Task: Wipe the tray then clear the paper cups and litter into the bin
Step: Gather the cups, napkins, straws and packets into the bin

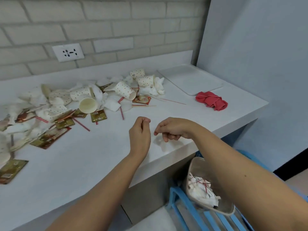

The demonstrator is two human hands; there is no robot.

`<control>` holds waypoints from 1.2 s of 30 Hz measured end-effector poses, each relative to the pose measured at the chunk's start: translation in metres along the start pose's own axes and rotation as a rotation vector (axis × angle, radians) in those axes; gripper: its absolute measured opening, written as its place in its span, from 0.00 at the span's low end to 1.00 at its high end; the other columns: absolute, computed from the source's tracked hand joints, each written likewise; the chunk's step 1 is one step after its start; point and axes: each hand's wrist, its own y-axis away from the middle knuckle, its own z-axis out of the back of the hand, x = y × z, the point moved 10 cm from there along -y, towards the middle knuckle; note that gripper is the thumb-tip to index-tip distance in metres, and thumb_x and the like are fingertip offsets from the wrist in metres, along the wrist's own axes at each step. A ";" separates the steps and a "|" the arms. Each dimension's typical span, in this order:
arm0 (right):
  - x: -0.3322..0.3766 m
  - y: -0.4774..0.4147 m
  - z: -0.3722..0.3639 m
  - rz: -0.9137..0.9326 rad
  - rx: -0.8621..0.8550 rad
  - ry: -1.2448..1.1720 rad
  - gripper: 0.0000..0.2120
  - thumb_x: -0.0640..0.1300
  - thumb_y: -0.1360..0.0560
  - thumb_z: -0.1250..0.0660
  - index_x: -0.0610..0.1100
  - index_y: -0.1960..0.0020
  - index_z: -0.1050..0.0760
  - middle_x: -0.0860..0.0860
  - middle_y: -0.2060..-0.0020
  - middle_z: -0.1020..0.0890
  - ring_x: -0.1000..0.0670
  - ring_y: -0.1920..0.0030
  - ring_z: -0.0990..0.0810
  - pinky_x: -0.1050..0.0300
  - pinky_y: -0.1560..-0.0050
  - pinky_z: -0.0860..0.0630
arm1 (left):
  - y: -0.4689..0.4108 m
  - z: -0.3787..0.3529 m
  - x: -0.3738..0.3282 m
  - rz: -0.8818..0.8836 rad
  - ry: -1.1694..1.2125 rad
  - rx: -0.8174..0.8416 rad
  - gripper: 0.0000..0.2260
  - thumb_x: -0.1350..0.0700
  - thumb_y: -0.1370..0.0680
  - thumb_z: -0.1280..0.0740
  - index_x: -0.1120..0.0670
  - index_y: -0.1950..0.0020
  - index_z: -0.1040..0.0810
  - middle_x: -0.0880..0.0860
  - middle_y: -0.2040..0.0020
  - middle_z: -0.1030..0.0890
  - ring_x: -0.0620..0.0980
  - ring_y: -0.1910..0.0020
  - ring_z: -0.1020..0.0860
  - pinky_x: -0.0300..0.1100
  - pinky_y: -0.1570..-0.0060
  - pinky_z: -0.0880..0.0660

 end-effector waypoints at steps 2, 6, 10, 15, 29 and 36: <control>0.024 -0.012 -0.015 0.038 -0.003 0.016 0.11 0.43 0.21 0.41 0.41 0.45 0.22 0.48 0.71 0.25 0.53 0.75 0.37 0.62 0.73 0.42 | -0.008 0.033 0.007 0.007 -0.032 -0.056 0.10 0.59 0.19 0.44 0.60 0.49 0.24 0.48 0.57 0.23 0.40 0.60 0.27 0.20 0.62 0.34; 0.074 -0.038 -0.054 0.106 0.023 0.064 0.10 0.43 0.22 0.39 0.40 0.46 0.22 0.49 0.69 0.24 0.53 0.73 0.34 0.63 0.73 0.39 | -0.018 0.107 0.029 0.050 -0.092 -0.183 0.10 0.59 0.19 0.44 0.59 0.49 0.23 0.50 0.59 0.24 0.41 0.62 0.28 0.22 0.65 0.34; 0.121 -0.063 -0.099 0.173 0.048 0.142 0.08 0.43 0.21 0.39 0.42 0.47 0.23 0.49 0.66 0.24 0.53 0.68 0.30 0.64 0.71 0.35 | -0.024 0.175 0.055 0.106 -0.188 -0.238 0.09 0.58 0.19 0.43 0.58 0.53 0.25 0.50 0.64 0.26 0.43 0.67 0.31 0.28 0.69 0.34; 0.168 -0.093 -0.151 0.267 0.038 0.226 0.11 0.42 0.22 0.39 0.40 0.44 0.23 0.53 0.61 0.25 0.54 0.62 0.27 0.63 0.65 0.29 | -0.027 0.241 0.091 0.218 -0.479 -0.205 0.08 0.59 0.20 0.42 0.60 0.52 0.25 0.55 0.56 0.24 0.51 0.59 0.27 0.39 0.65 0.34; 0.258 -0.149 -0.271 0.505 -0.125 0.821 0.27 0.56 0.23 0.41 0.45 0.28 0.40 0.44 0.28 0.40 0.42 0.28 0.42 0.44 0.30 0.41 | -0.005 0.357 0.145 0.554 -1.137 -0.075 0.18 0.50 0.22 0.39 0.57 0.35 0.32 0.58 0.35 0.32 0.57 0.37 0.34 0.46 0.41 0.34; 0.281 -0.150 -0.274 0.552 -0.213 1.036 0.20 0.42 0.23 0.41 0.40 0.32 0.38 0.41 0.37 0.29 0.41 0.37 0.29 0.51 0.43 0.30 | -0.001 0.361 0.169 0.651 -0.977 -0.023 0.29 0.44 0.28 0.31 0.55 0.33 0.36 0.57 0.34 0.34 0.56 0.35 0.35 0.47 0.41 0.33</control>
